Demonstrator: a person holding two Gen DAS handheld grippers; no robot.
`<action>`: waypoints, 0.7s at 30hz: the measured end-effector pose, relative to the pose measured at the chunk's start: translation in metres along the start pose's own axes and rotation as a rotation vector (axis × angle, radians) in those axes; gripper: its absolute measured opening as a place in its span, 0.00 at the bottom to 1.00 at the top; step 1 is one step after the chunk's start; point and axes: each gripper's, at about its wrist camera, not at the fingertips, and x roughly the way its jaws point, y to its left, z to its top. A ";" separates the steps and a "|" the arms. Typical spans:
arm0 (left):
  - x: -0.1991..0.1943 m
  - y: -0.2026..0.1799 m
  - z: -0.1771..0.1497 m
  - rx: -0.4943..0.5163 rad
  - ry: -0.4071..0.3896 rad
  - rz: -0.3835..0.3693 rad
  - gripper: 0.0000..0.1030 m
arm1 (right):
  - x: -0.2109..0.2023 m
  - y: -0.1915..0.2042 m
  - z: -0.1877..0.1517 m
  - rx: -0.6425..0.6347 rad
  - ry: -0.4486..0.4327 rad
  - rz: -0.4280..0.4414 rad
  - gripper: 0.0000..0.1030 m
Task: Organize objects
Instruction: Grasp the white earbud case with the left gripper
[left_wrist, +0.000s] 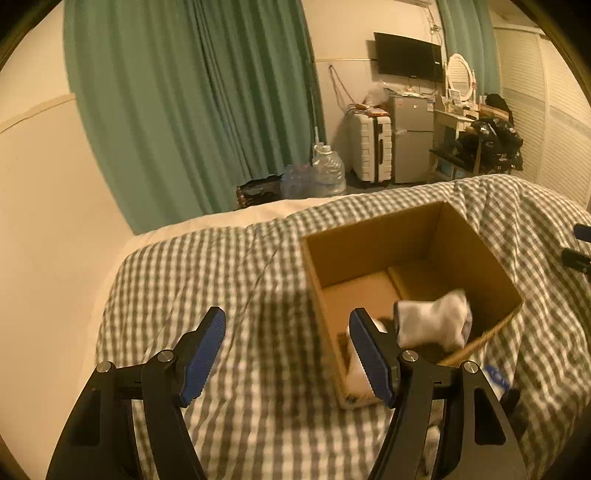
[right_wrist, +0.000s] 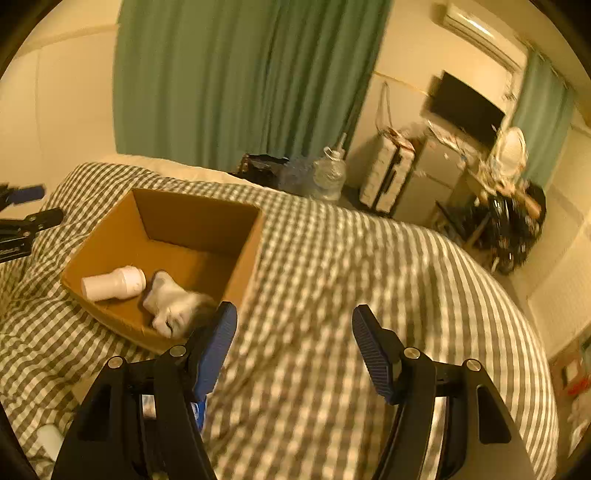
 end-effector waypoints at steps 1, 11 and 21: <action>-0.003 0.002 -0.006 -0.002 0.003 0.008 0.70 | -0.004 -0.003 -0.006 0.005 0.002 -0.006 0.63; -0.042 -0.017 -0.068 -0.030 0.042 -0.024 0.70 | -0.030 0.029 -0.055 0.030 0.017 0.106 0.64; -0.083 -0.062 -0.109 -0.039 0.030 -0.052 0.82 | -0.035 0.089 -0.100 -0.031 0.066 0.178 0.70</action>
